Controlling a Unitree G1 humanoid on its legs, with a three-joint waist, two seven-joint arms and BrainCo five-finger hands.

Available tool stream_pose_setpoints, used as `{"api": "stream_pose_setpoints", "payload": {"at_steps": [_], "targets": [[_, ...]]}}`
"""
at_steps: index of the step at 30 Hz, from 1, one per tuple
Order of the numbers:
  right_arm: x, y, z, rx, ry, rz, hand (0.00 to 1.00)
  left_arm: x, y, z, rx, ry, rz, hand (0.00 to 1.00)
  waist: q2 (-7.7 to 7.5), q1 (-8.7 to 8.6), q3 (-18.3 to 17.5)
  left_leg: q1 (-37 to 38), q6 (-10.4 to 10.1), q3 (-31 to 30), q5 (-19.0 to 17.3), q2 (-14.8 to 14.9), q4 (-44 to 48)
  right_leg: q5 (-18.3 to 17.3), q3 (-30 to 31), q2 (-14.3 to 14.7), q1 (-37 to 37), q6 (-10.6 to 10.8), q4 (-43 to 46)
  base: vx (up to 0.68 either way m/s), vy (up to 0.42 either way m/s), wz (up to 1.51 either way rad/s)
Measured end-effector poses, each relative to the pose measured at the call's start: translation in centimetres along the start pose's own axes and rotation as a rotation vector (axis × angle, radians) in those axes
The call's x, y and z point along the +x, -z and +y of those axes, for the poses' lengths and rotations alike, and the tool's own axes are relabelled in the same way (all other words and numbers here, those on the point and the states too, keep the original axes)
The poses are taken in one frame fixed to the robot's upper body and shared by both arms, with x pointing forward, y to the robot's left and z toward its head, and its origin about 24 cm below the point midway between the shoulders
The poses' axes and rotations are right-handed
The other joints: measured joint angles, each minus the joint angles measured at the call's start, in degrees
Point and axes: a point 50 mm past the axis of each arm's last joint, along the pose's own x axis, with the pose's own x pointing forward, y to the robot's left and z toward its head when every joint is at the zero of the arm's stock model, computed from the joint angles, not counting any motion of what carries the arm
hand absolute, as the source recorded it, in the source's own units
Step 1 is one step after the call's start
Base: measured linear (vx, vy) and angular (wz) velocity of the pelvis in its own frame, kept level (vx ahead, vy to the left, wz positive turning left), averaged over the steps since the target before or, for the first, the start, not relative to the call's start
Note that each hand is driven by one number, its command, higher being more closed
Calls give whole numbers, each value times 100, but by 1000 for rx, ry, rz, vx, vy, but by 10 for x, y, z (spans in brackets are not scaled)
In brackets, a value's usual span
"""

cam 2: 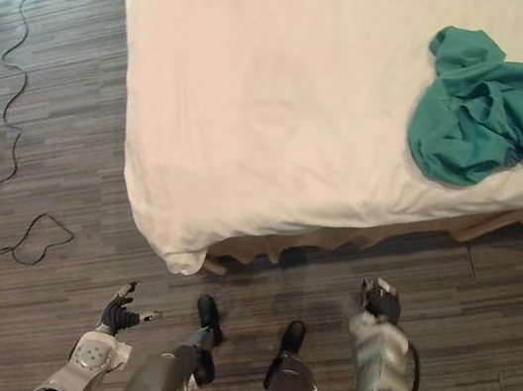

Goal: Tidy the bed and pick cloth on bed and put in laundry

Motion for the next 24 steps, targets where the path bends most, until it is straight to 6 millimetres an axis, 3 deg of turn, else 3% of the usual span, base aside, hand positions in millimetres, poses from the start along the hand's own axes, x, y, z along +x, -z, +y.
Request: {"api": "stream_pose_setpoints", "payload": {"at_steps": [1,3,4,7,9,10,11,12,13,14,15,16,17,18,19,22,24], "targets": [[-13,25,-18,8,55,72,0,-1,3,-1,12,9,6,0,-99,-25,-157,101,54,190,-56,64,0,2,63,64,79,-4,-62,94,-47,-48],[-34,54,-40,41,122,157,0,-3,8,-3,26,25,27,0,-264,-56,-405,274,77,612,-133,187,2,-34,117,131,100,-44,-108,74,-32,-86],[-45,68,-48,74,140,190,0,-7,16,-1,14,15,63,0,-444,-40,-519,553,72,1144,-190,282,4,-307,-647,-98,181,-321,-40,56,-27,-160],[-53,85,-43,41,84,244,0,-23,50,11,5,-22,199,0,-652,10,-776,1151,-110,2341,-338,604,187,-234,-2132,-466,331,-437,284,69,-87,-211],[-48,83,-38,4,29,245,0,-28,62,15,31,-22,258,0,-639,32,-791,1465,-199,2867,-421,786,440,-74,-2460,-469,343,-514,483,57,-218,-154],[-44,77,-37,-25,-2,233,0,-29,67,15,43,-15,288,0,-572,-26,-832,1564,-199,3031,-418,901,547,-108,-2346,-356,264,-599,619,28,-329,-114],[-38,67,-34,-88,-57,209,0,-27,64,7,93,53,280,0,-400,-100,-831,1634,-205,3130,-415,1029,749,-162,-2112,-233,176,-684,680,22,-282,-93],[-36,65,-32,-103,-69,205,0,-27,63,4,108,73,273,0,-375,-96,-832,1656,-207,3143,-413,1065,830,-165,-2046,-205,165,-689,678,13,-232,-101],[-29,58,-22,-166,-131,188,0,-26,59,-6,153,146,247,0,-307,-110,-851,1706,-200,3102,-416,1289,1344,-178,-1776,-71,165,-725,626,19,-183,-145],[-23,52,-4,-274,-223,163,0,-25,54,-17,155,204,240,0,-326,-129,-852,1554,346,2339,-438,1991,2993,-200,-1236,200,298,-824,512,9,-222,-172],[-21,49,1,-325,-256,152,0,-26,56,-19,149,208,247,0,-323,-119,-857,1375,819,1787,-266,2167,3584,-175,-1026,319,354,-875,436,0,-173,-191],[-18,47,11,-391,-305,140,0,-29,56,-23,124,212,252,0,-354,-50,-877,983,1047,855,-110,2180,4243,-132,-626,462,376,-981,311,11,-57,-261],[-6,32,31,-521,-382,103,0,-27,48,-30,82,215,223,0,-297,98,-898,266,399,-864,-1214,1464,5254,-114,305,680,305,-1114,68,61,30,-305],[-1,28,41,-579,-418,103,0,-26,45,-30,60,208,212,0,-269,167,-877,4,290,-1376,-1548,1086,5518,-83,643,784,303,-1163,-32,117,81,-374],[1,27,49,-626,-450,104,0,-25,43,-30,38,201,207,0,-243,311,-881,-299,335,-1814,-1874,613,5580,113,879,878,373,-1186,-179,122,92,-267],[-2,34,47,-631,-462,125,0,-24,40,-30,33,208,176,0,-198,344,-876,-559,303,-2239,-2010,149,4394,312,1335,1052,610,-1118,-371,143,97,-195],[-6,39,34,-660,-439,162,0,-23,34,-37,23,227,150,0,-239,334,-863,-564,278,-2329,-1935,-191,2706,208,1840,1002,723,-954,-453,205,124,-113]]}}
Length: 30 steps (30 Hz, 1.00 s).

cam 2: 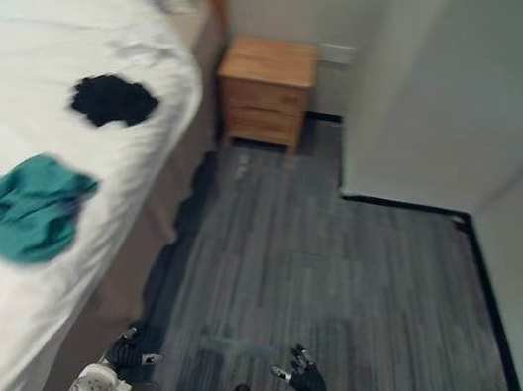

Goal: Tidy the bed and pick cloth on bed and put in laundry

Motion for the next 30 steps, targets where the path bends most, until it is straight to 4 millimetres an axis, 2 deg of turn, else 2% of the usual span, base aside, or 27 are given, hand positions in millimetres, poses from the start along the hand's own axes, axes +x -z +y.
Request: {"api": "stream_pose_setpoints", "payload": {"at_steps": [2,3,4,5,6,7,8,9,10,11,12,13,14,16,17,18,19,20,21,22,23,24,25,27,28,29,30], "targets": [[-2,3,0,0,5,10,0,1,-2,-2,-12,1,-2,0,-4,-16,20,-85,17,54,233,-54,-618,-80,39,-89,77,-1,-14,224,145,-61],[-1,2,0,-1,12,3,0,2,-2,-2,-24,-2,9,0,16,-38,53,-114,21,153,546,-26,-934,-166,6,-191,143,52,22,287,218,-22],[-3,6,-1,1,18,10,0,3,-1,-2,-25,1,16,0,1,-61,64,-146,-8,281,713,30,-1028,-282,-16,-219,131,161,90,243,235,9],[-4,4,-4,-8,28,3,0,2,0,-3,-34,-1,21,0,121,-104,43,-145,-4,472,970,141,-1075,-634,-94,-243,132,336,364,195,213,27],[-4,4,-5,-10,31,3,0,2,1,-4,-35,-3,27,0,119,-114,43,-144,61,505,1060,127,-1047,-728,-121,-273,134,376,454,247,262,44],[-6,8,-7,-14,37,13,0,1,4,-3,-41,-17,41,0,-8,-113,18,-125,266,529,996,-92,-970,-995,-190,-490,132,525,701,246,230,45],[-8,12,-6,-8,36,21,0,1,4,-1,-39,-22,42,0,-100,-105,-32,-94,338,516,903,-290,-1005,-1143,-277,-686,139,625,801,429,328,60],[-9,15,-3,6,35,24,0,1,6,1,-38,-26,48,0,-203,-89,-93,7,496,490,758,-612,-1138,-1252,-412,-971,55,816,1319,377,241,39],[-8,13,-4,14,42,14,0,1,7,0,-41,-27,56,0,-201,-74,-78,119,550,492,724,-730,-1249,-1297,-491,-1101,-262,905,2063,494,311,34],[-6,9,-4,35,51,-2,0,0,11,4,-37,-37,72,0,-215,-78,-61,399,616,399,713,-938,-1481,-1101,-716,-1303,-901,950,3574,335,202,27],[-6,7,-4,42,56,-10,0,-1,13,7,-27,-41,85,0,-215,-121,-13,580,709,299,683,-1014,-1496,-1102,-720,-1344,-1198,980,4291,423,201,55],[-5,5,-6,49,68,-18,0,-1,16,8,-15,-40,106,0,-197,-213,34,816,794,128,579,-1033,-1448,-1300,-707,-1184,-1350,1007,4717,406,91,81],[-6,5,-8,51,84,-16,0,-2,22,12,-4,-52,131,0,-141,-288,72,1046,784,-19,503,-1001,-1449,-1454,-858,-1053,-1395,932,4613,422,55,88],[-6,4,-9,56,93,-18,0,-3,27,18,-7,-77,163,0,-106,-309,126,1312,711,-149,447,-932,-1520,-1552,-1201,-941,-1409,811,4020,388,-6,62],[-6,5,-9,66,100,-15,0,-5,31,22,-26,-98,190,0,-108,-279,163,1465,586,-151,372,-801,-1527,-1482,-1426,-818,-1472,715,3124,423,-41,36],[-5,4,-9,74,104,-19,0,-6,34,24,-37,-108,201,0,-93,-267,175,1523,506,-150,322,-728,-1531,-1409,-1463,-762,-1512,671,2739,512,-70,31],[-5,2,-10,102,117,-33,0,-8,40,26,-61,-125,232,0,-31,-250,219,1679,378,-155,201,-537,-1566,-1058,-1509,-655,-1605,653,1978,347,-70,14],[-5,1,-10,105,119,-34,0,-9,40,26,-62,-126,235,0,-27,-249,222,1697,372,-156,189,-515,-1572,-1011,-1517,-648,-1613,653,1903,451,-117,2],[-4,1,-9,138,127,-39,0,-14,51,28,-87,-143,274,0,-36,-241,239,1929,235,-116,-1,-347,-1595,-409,-1518,-642,-1745,656,1043,471,-169,-9],[-4,3,-6,152,125,-29,0,-19,59,30,-106,-160,302,0,-136,-232,267,2133,90,-94,-160,-315,-1569,-58,-1448,-713,-1742,705,598,579,-263,-5],[-3,5,-2,162,119,-15,0,-23,65,34,-120,-179,324,0,-255,-230,297,2284,-6,-92,-383,-306,-1428,100,-1366,-850,-1722,722,471,611,-341,6],[-3,4,-5,163,126,-4,0,-25,68,33,-137,-187,337,0,-219,-208,316,2426,-61,-89,-665,-124,-1166,527,-1506,-836,-1731,579,874,508,-321,14],[-2,3,-7,163,129,3,0,-25,67,32,-138,-187,334,0,-198,-196,301,2424,-94,-87,-708,-34,-995,465,-1579,-793,-1781,456,1116,504,-340,17],[0,2,-7,173,136,23,0,-22,61,29,-160,-187,308,0,-82,-123,226,1815,-155,-110,-545,312,420,21,-1790,-631,-1795,131,1455,465,-378,11],[0,2,-9,177,141,28,0,-22,60,27,-177,-191,303,0,28,-91,197,1508,-174,-158,-330,505,1097,-82,-1853,-486,-1659,95,1361,358,-313,4],[0,1,-10,174,142,32,0,-22,60,24,-198,-191,300,0,143,-71,142,1164,-167,-220,62,665,1831,-169,-1892,-335,-1483,40,1197,366,-248,8],[1,0,-10,157,132,45,0,-23,60,21,-214,-188,288,0,223,-55,153,729,-181,-272,624,881,2689,-233,-1901,-143,-1127,-29,885,461,-258,10]]}}
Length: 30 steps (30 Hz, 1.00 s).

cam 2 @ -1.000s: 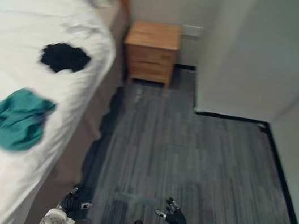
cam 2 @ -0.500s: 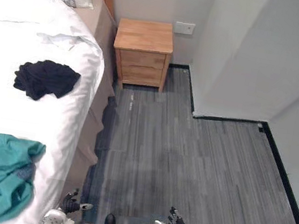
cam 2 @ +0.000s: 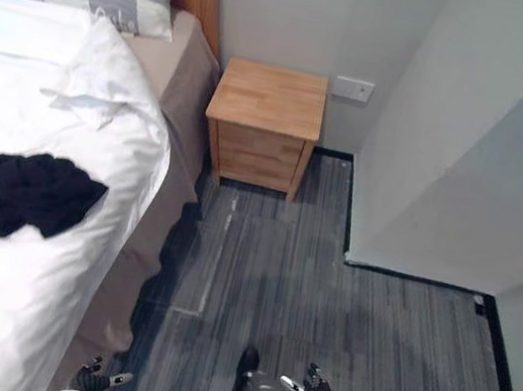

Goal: Tidy the bed and pick cloth on bed and put in laundry

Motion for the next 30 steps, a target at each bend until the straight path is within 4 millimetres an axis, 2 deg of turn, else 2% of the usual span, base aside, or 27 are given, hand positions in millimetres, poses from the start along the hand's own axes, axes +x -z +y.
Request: {"api": "stream_pose_setpoints", "payload": {"at_steps": [1,2,3,4,7,8,9,10,11,12,13,14,15,16,17,18,19,21,22,23,24,25,26,27,28,29,30], "targets": [[1,2,2,-19,-16,17,0,-1,-1,-1,-9,5,-15,0,47,43,11,-322,47,2,-214,95,676,-15,24,133,396,-27,-322,603,-332,9],[2,5,5,-57,-29,47,0,0,-3,1,-9,10,-33,0,-64,100,48,-654,82,51,-557,-42,853,-35,43,146,872,-35,-661,480,-274,5],[2,6,6,-66,-35,54,0,-1,-4,1,-6,12,-46,0,-69,120,39,-790,88,139,-673,-143,686,-57,37,144,1051,-20,-805,447,-264,2],[5,3,9,-81,-47,50,0,-2,-5,0,-9,18,-69,0,-46,185,27,-1006,111,356,-808,-345,85,-111,28,137,1327,7,-1030,364,-175,-2],[5,1,10,-88,-47,40,0,-3,-9,-3,-11,29,-103,0,-43,299,28,-1306,66,1161,-616,-759,-1672,-194,-110,75,1698,-38,-1317,391,-121,17],[4,3,8,-90,-38,44,0,-4,-9,-4,-1,38,-111,0,-37,306,27,-1318,158,2229,-215,-812,-2475,-266,-355,80,1895,-94,-1481,379,-70,69],[3,6,7,-91,-24,50,0,-4,-9,-3,16,41,-111,0,-39,304,27,-1282,379,3183,-55,-808,-2737,-360,-570,122,2109,-50,-1566,396,-65,82],[2,7,6,-91,-19,52,0,-4,-9,-4,21,45,-111,0,-40,304,25,-1257,483,3548,-24,-815,-2791,-440,-710,158,2227,24,-1589,468,-66,97],[2,5,4,-97,-8,39,0,-4,-7,-3,27,44,-104,0,-33,309,19,-1231,905,3994,-102,-857,-2761,-704,-969,256,2413,124,-1475,483,-68,84],[3,2,3,-102,-3,24,0,-4,-6,-3,26,44,-93,0,-37,329,12,-1223,1386,4036,-235,-877,-2737,-972,-1142,246,2372,152,-1146,455,-64,71],[4,0,3,-104,-2,17,0,-4,-5,-3,21,42,-85,0,-79,351,-41,-1185,1695,4071,-276,-905,-2755,-1185,-1322,182,2238,216,-824,432,-52,28],[6,-5,5,-107,-10,-1,0,-6,6,-1,43,41,-38,0,-79,391,-164,-1078,1806,4029,-395,-974,-2950,-1563,-1720,-86,1791,466,675,339,-9,19],[7,-9,6,-104,-12,-16,0,-5,7,1,49,38,-33,0,-159,385,-145,-987,1768,3892,-448,-1070,-3029,-1605,-1719,-330,1504,534,1504,444,12,58],[9,-14,8,-95,-19,-42,0,-4,7,7,92,31,-32,0,-307,299,-138,-766,1722,3552,-413,-1327,-3287,-1300,-1599,-910,881,776,3213,348,40,86],[8,-12,8,-91,-20,-41,0,-4,7,9,101,28,-36,0,-345,244,-130,-653,1692,3377,-395,-1419,-3364,-1316,-1530,-1110,688,749,3718,533,7,178],[4,-4,5,-85,-12,-33,0,-4,6,8,137,40,-49,0,-333,156,-117,-204,1601,2801,-361,-1560,-3614,-1540,-1250,-1338,521,844,4062,560,-53,209],[3,-3,6,-86,-21,-44,0,-4,5,7,151,49,-55,0,-290,108,-96,87,1525,2375,-317,-1578,-3774,-1629,-1004,-1374,489,925,3765,567,-103,237],[3,-10,11,-80,-34,-96,0,-3,3,6,155,54,-66,0,-232,46,-83,302,1373,1815,-244,-1512,-3982,-1633,-586,-1334,358,940,2976,456,-238,172],[2,-20,15,-69,-40,-161,0,-2,-3,6,152,58,-85,0,-203,46,-98,306,1225,1339,-220,-1401,-4069,-1525,-87,-1233,181,1041,2042,419,-330,196],[2,-39,22,-41,-44,-260,0,0,-9,7,140,60,-107,0,-203,50,-96,253,1039,821,-261,-1283,-4091,-1147,703,-1087,25,1150,1063,242,-257,178],[2,-44,24,-35,-42,-286,0,1,-10,7,137,62,-111,0,-205,47,-95,239,995,704,-286,-1258,-4080,-1036,900,-1058,6,1187,856,230,-283,164],[-1,-55,29,5,-29,-357,0,1,-11,10,134,70,-115,0,-226,34,-88,214,861,323,-387,-1176,-3983,-697,1535,-996,-20,1298,322,244,-336,126],[-4,-63,32,25,-17,-401,0,2,-11,14,140,65,-116,0,-258,27,-82,229,699,108,-490,-1114,-3854,-465,1856,-977,-22,1419,139,347,-478,151],[-7,-74,36,43,2,-456,0,0,-5,21,132,50,-100,0,-416,49,-88,302,450,-125,-643,-1056,-3625,-166,2113,-964,52,1405,42,416,-626,141],[-12,-91,38,58,17,-533,0,-4,5,42,91,-12,-91,0,-811,72,-264,285,124,-333,-926,-1164,-3323,391,2161,-1112,57,1224,37,431,-688,118],[-14,-104,31,52,43,-577,0,-5,7,40,61,-16,-75,0,-744,57,-237,287,44,-427,-1037,-1034,-3172,130,1969,-1030,64,1098,250,320,-569,91],[-16,-123,20,59,87,-636,0,-5,6,35,14,-15,-82,0,-544,81,-248,213,-68,-437,-1035,-788,-3010,94,1733,-880,125,1066,317,282,-481,78]]}}
